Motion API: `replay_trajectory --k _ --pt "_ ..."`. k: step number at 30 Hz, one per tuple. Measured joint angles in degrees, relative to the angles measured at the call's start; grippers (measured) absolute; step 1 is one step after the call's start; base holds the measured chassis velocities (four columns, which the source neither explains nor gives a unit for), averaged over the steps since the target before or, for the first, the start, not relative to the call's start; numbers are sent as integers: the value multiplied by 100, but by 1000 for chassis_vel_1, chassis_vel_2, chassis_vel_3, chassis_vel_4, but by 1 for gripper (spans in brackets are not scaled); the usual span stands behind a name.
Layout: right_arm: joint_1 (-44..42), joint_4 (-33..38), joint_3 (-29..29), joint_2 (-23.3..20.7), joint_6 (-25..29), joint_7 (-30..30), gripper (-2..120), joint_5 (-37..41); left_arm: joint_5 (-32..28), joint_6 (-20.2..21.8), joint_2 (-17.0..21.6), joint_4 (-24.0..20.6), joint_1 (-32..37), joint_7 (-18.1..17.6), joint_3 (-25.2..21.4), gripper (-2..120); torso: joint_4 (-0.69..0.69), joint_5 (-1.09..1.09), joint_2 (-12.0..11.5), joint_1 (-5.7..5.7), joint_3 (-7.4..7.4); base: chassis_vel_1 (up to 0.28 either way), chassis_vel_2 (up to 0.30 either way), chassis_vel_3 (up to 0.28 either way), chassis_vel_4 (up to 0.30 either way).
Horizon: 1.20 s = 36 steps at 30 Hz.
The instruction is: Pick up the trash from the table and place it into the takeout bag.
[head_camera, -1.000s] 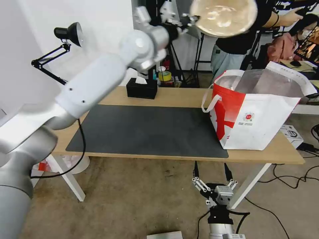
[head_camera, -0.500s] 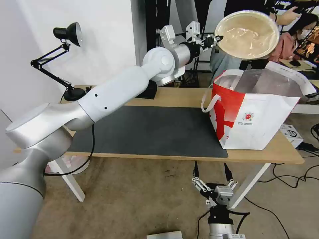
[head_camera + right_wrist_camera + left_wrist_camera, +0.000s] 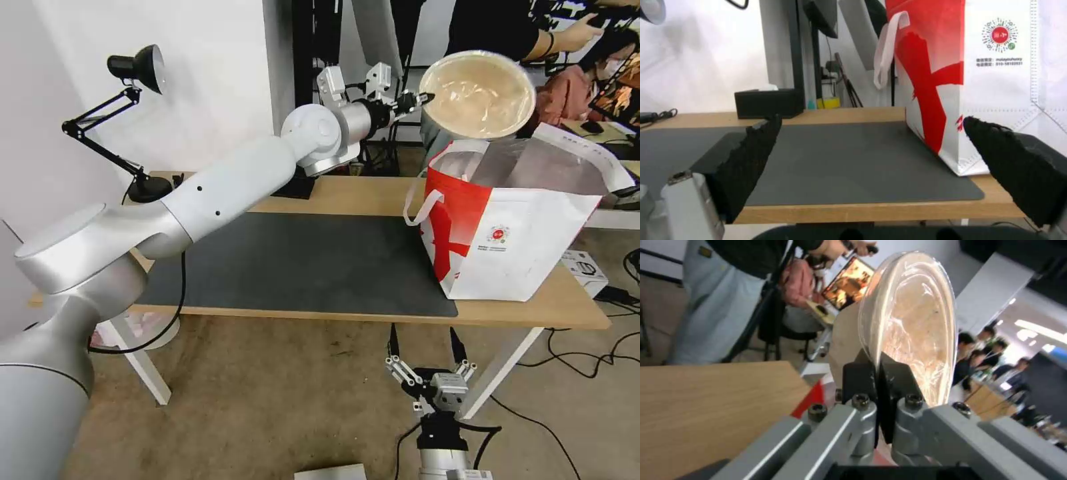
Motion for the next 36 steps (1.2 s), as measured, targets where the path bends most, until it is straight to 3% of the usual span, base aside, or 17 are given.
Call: replay_trajectory --k 6,11,19,36 --pt "0 0 0 0 0 0 100 0 698 -396 -45 171 89 297 425 0 -1 0 0 0 0 0 0 0 0" --pt "0 0 0 0 0 0 100 0 805 -597 -82 233 183 549 494 0 -1 0 0 0 0 0 0 0 0" --pt "0 0 0 0 0 0 100 0 766 -640 -180 544 67 961 613 0 0 0 0 0 0 0 0 0 0" --pt "0 0 0 0 0 0 100 0 948 -590 -541 1022 -29 1368 631 0 -1 0 0 0 0 0 0 0 0"
